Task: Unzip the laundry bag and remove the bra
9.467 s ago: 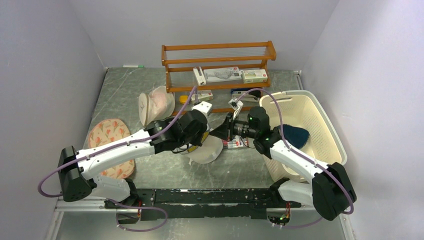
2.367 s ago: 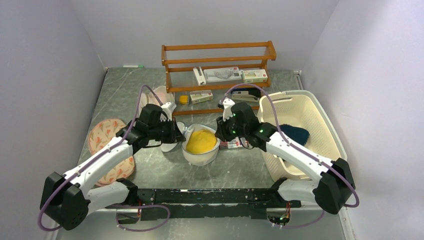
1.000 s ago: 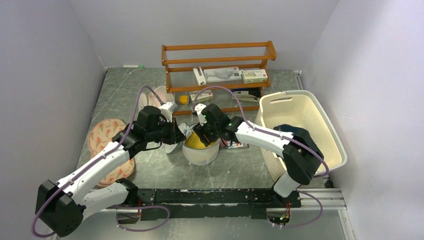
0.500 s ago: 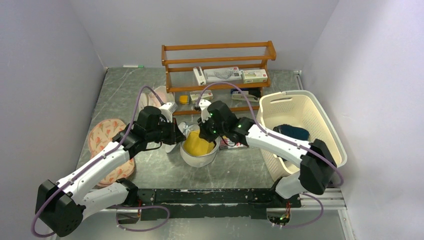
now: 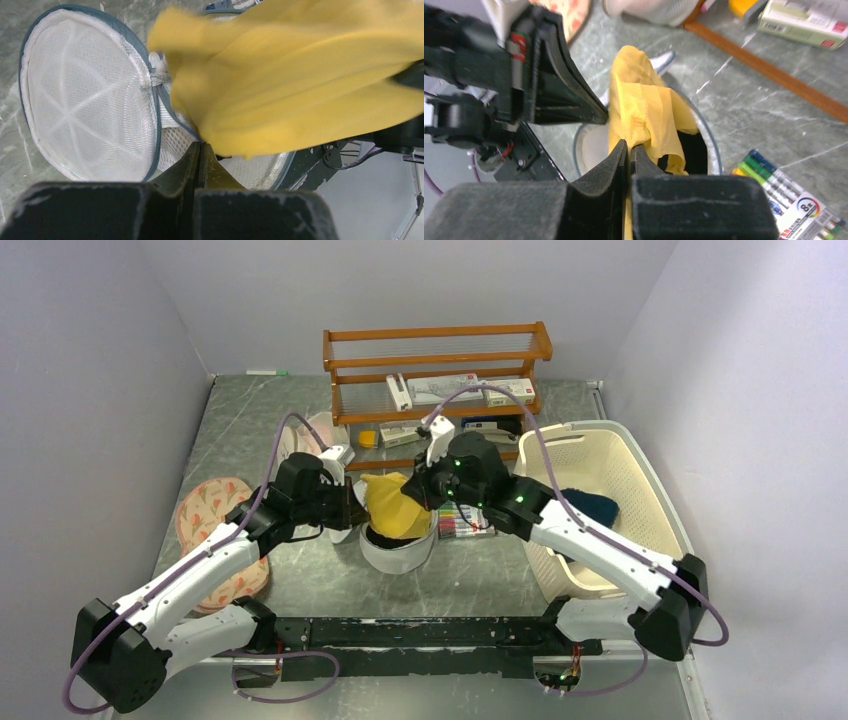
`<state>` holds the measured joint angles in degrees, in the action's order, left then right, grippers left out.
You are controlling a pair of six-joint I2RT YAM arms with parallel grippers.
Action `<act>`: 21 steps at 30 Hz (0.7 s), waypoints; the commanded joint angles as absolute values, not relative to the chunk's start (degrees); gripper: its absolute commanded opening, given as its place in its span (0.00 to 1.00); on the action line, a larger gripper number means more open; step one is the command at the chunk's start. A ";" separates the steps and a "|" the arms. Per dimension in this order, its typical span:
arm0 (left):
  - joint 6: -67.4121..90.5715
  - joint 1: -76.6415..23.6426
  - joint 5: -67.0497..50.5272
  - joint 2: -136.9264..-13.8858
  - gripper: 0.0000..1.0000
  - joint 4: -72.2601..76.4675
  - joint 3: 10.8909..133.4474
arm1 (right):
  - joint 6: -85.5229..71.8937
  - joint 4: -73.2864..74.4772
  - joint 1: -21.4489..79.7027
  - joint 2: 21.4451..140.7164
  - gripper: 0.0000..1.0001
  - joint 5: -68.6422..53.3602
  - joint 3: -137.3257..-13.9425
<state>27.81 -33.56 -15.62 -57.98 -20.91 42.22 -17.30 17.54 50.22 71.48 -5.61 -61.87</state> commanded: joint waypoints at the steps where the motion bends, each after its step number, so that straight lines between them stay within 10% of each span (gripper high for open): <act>1: 27.20 -33.96 -14.54 -56.82 0.07 -21.53 43.43 | -19.45 14.76 50.28 66.48 0.00 -0.15 -64.34; 21: 26.74 -34.01 -14.25 -57.23 0.07 -21.84 43.86 | -26.11 14.80 50.27 40.13 0.00 41.59 -58.39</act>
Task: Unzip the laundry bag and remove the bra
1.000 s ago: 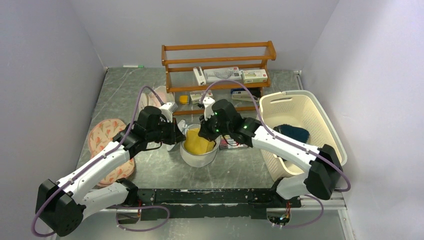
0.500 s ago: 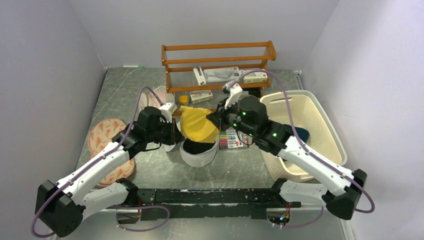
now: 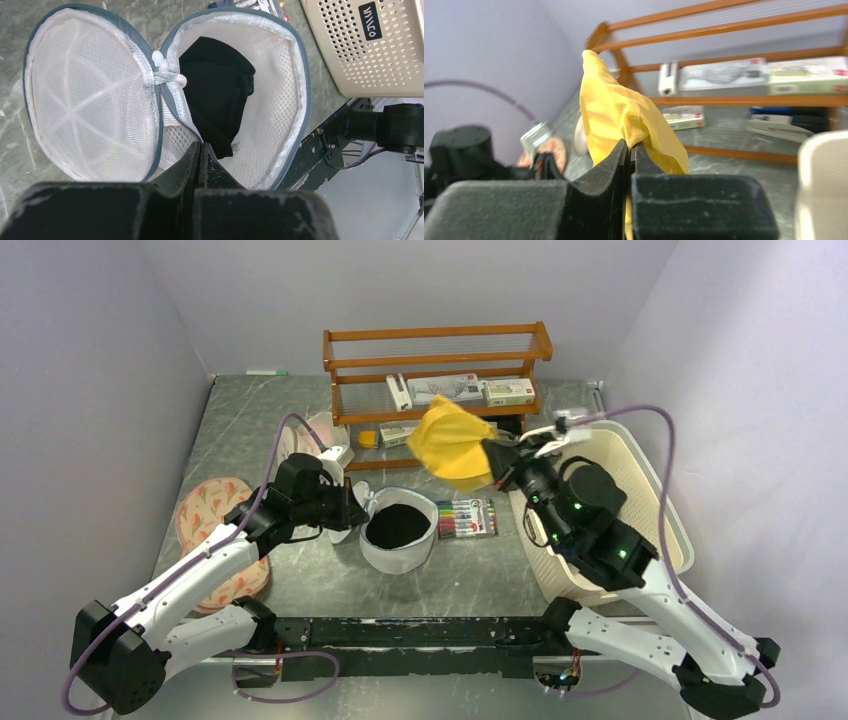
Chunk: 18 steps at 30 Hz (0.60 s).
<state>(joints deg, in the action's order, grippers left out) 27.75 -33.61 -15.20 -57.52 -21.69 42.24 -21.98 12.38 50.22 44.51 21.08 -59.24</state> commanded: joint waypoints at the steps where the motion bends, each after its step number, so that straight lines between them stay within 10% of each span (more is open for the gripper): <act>1: 26.66 -34.00 -14.28 -57.28 0.07 -21.88 43.86 | -28.48 16.92 50.27 38.94 0.00 47.61 -58.43; 7: 26.46 -34.01 -14.28 -57.55 0.07 -21.89 44.00 | -56.23 40.59 50.27 37.67 0.00 80.61 -60.76; 18: 26.49 -34.01 -14.34 -57.99 0.07 -22.22 44.42 | -84.79 71.09 48.50 53.95 0.00 88.71 -64.44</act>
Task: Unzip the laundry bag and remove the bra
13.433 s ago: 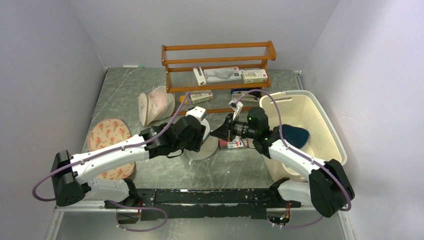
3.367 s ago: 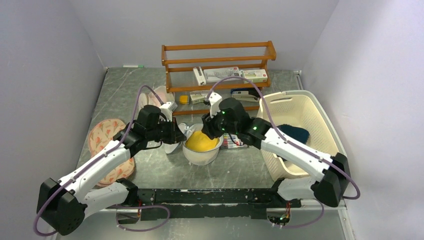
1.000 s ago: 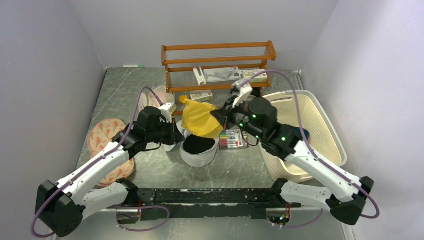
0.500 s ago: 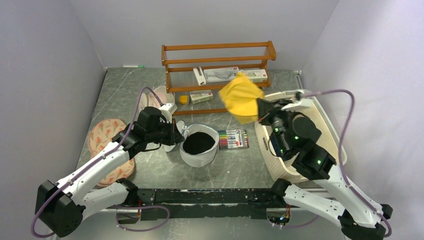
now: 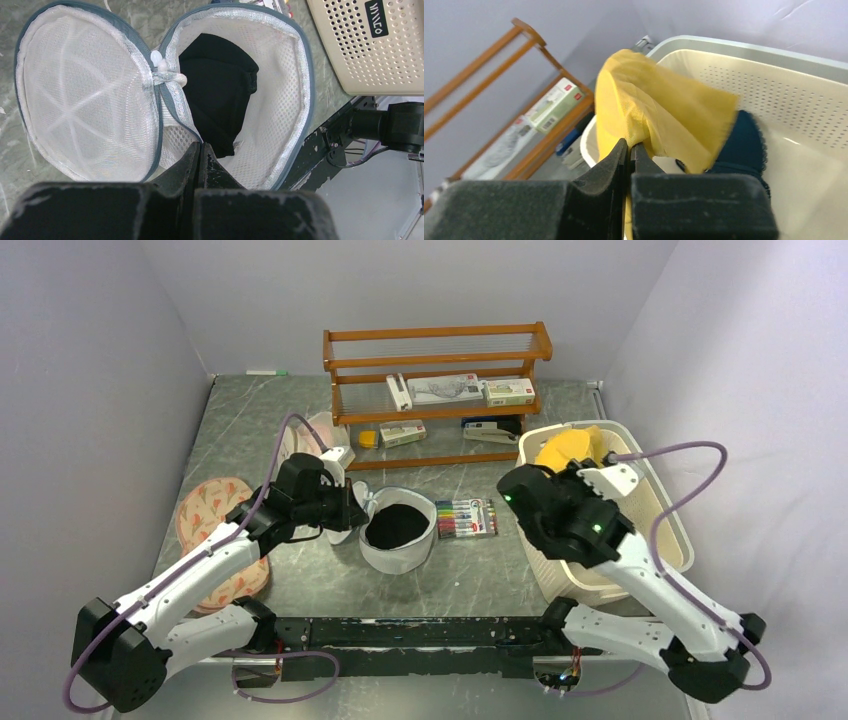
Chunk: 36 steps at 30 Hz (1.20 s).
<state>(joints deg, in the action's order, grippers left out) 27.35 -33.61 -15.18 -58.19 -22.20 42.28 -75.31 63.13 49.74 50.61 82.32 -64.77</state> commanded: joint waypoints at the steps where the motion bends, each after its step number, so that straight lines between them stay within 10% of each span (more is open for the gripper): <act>1: 26.46 -34.01 -14.20 -57.86 0.07 -22.45 44.41 | -84.90 70.39 47.69 55.12 0.00 88.44 -63.59; 17: 26.61 -34.01 -12.96 -55.99 0.07 -25.00 44.65 | -55.56 23.23 20.56 57.16 0.00 59.33 -48.74; 30: 26.72 -34.10 -13.31 -55.50 0.07 -24.86 44.42 | -64.27 13.44 -1.89 60.84 0.01 23.39 -41.39; 36: 26.81 -34.10 -13.55 -55.12 0.07 -24.53 43.81 | -65.23 17.01 -2.70 60.17 0.48 23.81 -40.46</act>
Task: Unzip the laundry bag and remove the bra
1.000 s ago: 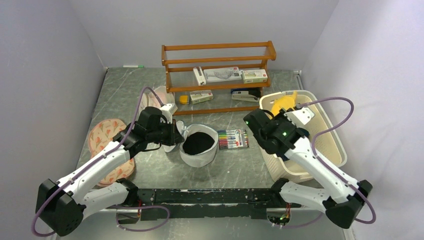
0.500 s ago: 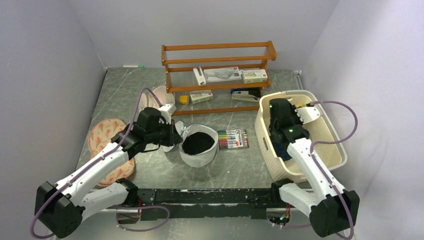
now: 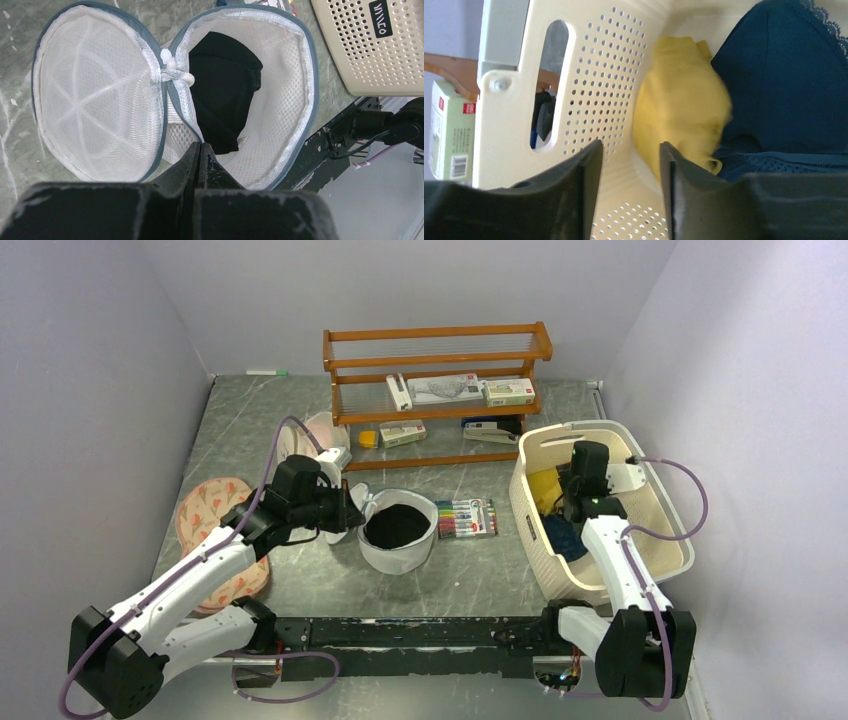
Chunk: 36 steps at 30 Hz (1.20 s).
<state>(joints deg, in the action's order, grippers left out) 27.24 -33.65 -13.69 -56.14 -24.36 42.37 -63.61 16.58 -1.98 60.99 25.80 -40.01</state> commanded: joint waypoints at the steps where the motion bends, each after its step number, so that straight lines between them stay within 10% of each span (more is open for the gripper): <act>1: 26.76 -34.10 -13.54 -55.26 0.07 -24.45 43.81 | -65.93 19.04 -2.79 59.32 0.56 24.85 -40.77; 10: 26.20 -34.10 -13.47 -55.27 0.07 -23.97 43.46 | -58.83 16.61 -2.91 48.18 0.68 24.71 -41.18; 22: 25.84 -34.10 -13.47 -55.54 0.07 -22.99 42.79 | -35.83 -10.52 3.27 53.66 0.73 -34.65 -43.51; 36: 25.79 -34.28 -13.00 -56.83 0.07 -22.77 43.18 | -13.73 11.56 45.01 76.49 0.71 -23.82 -55.88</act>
<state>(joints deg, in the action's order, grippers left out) 26.50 -33.87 -13.67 -56.64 -24.25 42.37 -18.98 3.46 38.54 71.64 -27.79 -54.24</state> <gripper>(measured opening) 0.076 0.725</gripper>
